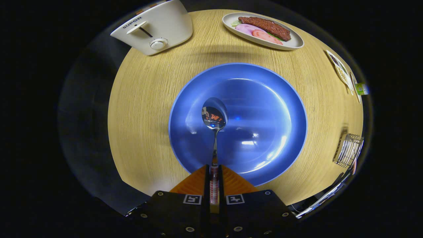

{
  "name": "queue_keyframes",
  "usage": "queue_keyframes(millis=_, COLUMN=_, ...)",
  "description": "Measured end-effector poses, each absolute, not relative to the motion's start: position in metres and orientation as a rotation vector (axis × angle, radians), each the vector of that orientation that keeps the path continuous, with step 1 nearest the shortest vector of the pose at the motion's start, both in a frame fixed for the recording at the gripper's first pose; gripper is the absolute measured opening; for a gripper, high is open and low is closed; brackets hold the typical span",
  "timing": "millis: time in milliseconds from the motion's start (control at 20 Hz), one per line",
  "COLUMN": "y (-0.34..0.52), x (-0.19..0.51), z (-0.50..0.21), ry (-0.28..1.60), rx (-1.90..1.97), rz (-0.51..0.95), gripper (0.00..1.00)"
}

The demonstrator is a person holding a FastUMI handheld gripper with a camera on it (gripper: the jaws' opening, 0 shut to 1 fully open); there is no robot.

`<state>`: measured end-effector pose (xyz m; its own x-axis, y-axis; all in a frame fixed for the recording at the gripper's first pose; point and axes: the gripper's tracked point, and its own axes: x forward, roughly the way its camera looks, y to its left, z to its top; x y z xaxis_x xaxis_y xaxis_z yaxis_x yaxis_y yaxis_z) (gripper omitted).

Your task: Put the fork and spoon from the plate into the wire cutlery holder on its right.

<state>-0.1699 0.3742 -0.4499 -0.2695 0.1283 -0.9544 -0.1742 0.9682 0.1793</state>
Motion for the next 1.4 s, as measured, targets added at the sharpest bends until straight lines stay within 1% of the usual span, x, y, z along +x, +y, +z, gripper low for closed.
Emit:
queue_keyframes(millis=250, y=0.373, x=-0.179, z=-0.457, ry=1.826, rx=-0.056, rz=0.317, gripper=0.12)
queue_keyframes(millis=300, y=0.371, x=-0.178, z=-0.458, ry=1.821, rx=-0.071, rz=0.327, gripper=0.10)
queue_keyframes(millis=350, y=0.367, x=-0.177, z=-0.455, ry=1.819, rx=-0.081, rz=0.339, gripper=0.09)
queue_keyframes(millis=500, y=0.349, x=-0.169, z=-0.436, ry=1.813, rx=-0.053, rz=0.362, gripper=0.07)
queue_keyframes(millis=650, y=0.305, x=-0.150, z=-0.410, ry=1.747, rx=-0.109, rz=0.380, gripper=0.07)
queue_keyframes(millis=1100, y=0.129, x=-0.146, z=-0.342, ry=1.755, rx=-0.165, rz=0.232, gripper=0.07)
queue_keyframes(millis=1150, y=0.125, x=-0.149, z=-0.336, ry=1.764, rx=-0.163, rz=0.209, gripper=0.07)
queue_keyframes(millis=1300, y=0.075, x=-0.157, z=-0.330, ry=1.815, rx=-0.132, rz=0.129, gripper=0.07)
queue_keyframes(millis=1400, y=0.051, x=-0.163, z=-0.333, ry=1.858, rx=-0.116, rz=0.103, gripper=0.07)
